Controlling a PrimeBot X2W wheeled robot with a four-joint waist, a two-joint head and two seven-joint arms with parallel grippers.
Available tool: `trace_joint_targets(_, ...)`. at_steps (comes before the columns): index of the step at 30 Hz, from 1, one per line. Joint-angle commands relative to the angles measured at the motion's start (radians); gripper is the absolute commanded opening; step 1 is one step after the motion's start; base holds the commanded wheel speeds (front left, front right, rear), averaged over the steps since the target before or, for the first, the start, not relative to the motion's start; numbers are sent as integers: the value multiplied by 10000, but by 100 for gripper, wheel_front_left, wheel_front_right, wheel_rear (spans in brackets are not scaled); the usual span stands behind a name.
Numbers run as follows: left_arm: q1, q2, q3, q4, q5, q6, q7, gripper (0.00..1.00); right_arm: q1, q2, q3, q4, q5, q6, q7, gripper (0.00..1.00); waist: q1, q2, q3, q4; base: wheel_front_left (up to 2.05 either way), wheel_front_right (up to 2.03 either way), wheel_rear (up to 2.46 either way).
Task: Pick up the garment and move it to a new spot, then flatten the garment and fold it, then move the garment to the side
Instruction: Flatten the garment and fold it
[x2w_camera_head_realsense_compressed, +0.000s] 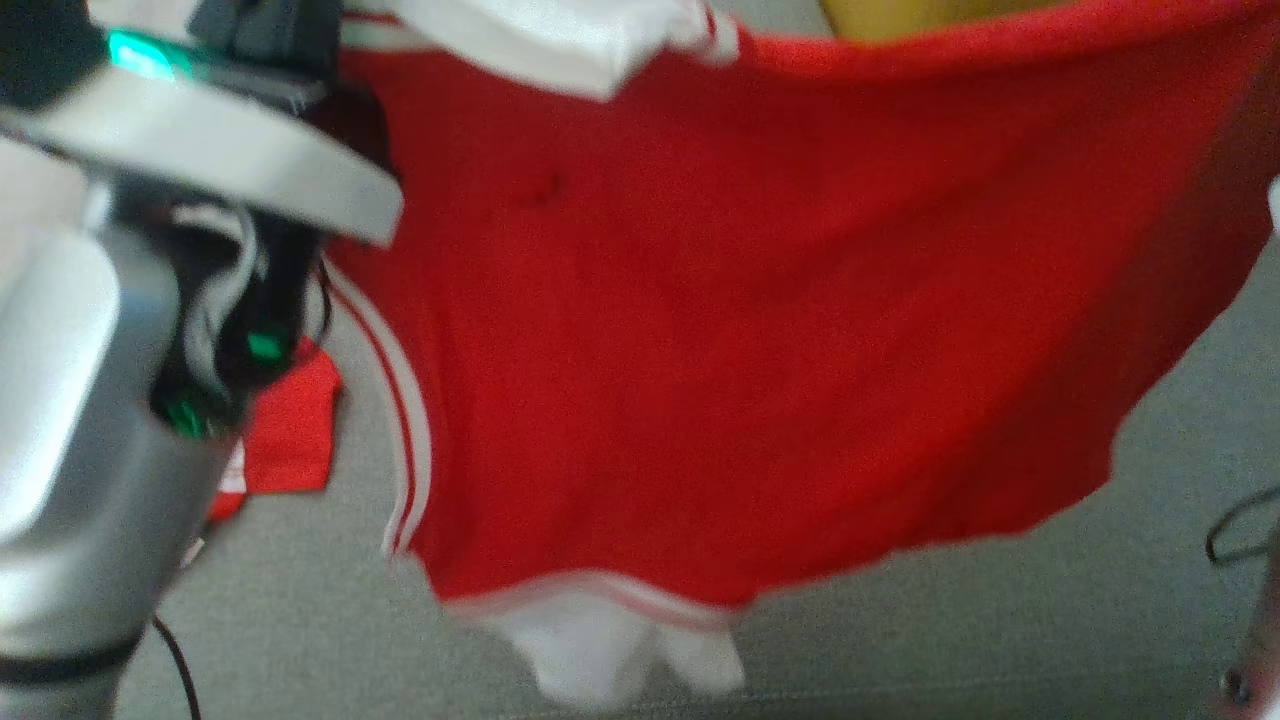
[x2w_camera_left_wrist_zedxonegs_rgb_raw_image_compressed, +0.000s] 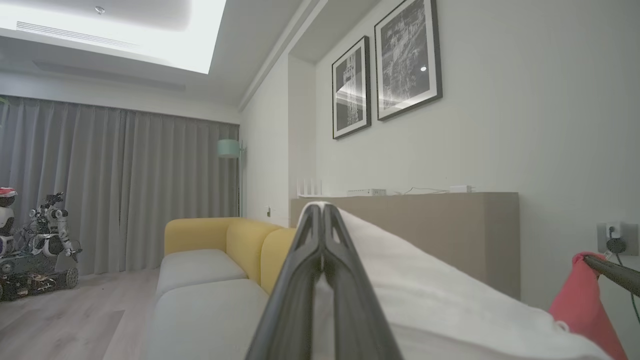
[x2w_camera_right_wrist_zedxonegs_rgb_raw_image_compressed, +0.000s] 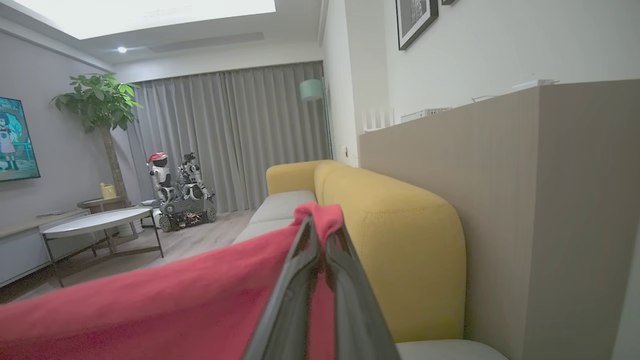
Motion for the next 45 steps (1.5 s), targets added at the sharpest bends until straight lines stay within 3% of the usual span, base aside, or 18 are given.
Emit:
trace_joint_targets(1,-1160,342,425,519,-133,-196,179,0,-1103,172,210,239,23,75,98,0,0,-1,517,-172,0,0,0)
trace_joint_targets(5,-2796,213,383,2219,-90,-685,431,0,-2539,239,374,1898,67,75,-105,0,0,-1,1860,-333,0,0,0)
trace_joint_targets(8,-4574,114,372,3500,273,-1063,339,0,-4279,148,739,3149,175,75,-867,0,0,-1,3174,-433,0,0,0)
trace_joint_targets(9,-4574,114,372,3500,273,-1063,339,0,-4279,148,739,3149,175,75,-867,0,0,-1,3174,-433,0,0,0)
trace_joint_targets(14,-7180,-395,525,5704,767,-1367,-560,0,-7200,42,853,5541,-25,75,-3356,0,0,-1,4381,-448,0,0,0)
trace_joint_targets(15,-7978,-636,623,6556,871,-1426,-1063,0,-8130,-53,914,6444,-127,75,-4457,0,0,-1,4652,-393,0,0,0)
trace_joint_targets(20,-8903,-1026,726,8281,971,-1641,-2171,0,-9205,92,813,8606,292,75,-6185,0,0,-1,5139,-309,0,0,0)
trace_joint_targets(25,-8414,-1353,564,9421,798,-2238,-2652,0,-8878,101,1018,10359,794,75,-6955,0,0,-1,5561,-213,0,0,0)
trace_joint_targets(31,-6534,-1677,354,10386,676,-2769,-2981,0,-7461,175,1891,11774,1444,75,-7199,0,0,-1,5456,32,0,0,0)
trace_joint_targets(36,-4422,-1791,391,10719,688,-3151,-3057,0,-5643,-151,3463,11923,2239,75,-6779,0,0,-1,4832,227,0,0,0)
trace_joint_targets(45,-992,-1350,156,10530,1217,-3818,-3063,0,-3308,-1289,5468,11958,3323,75,-6116,0,0,-1,3275,401,0,0,0)
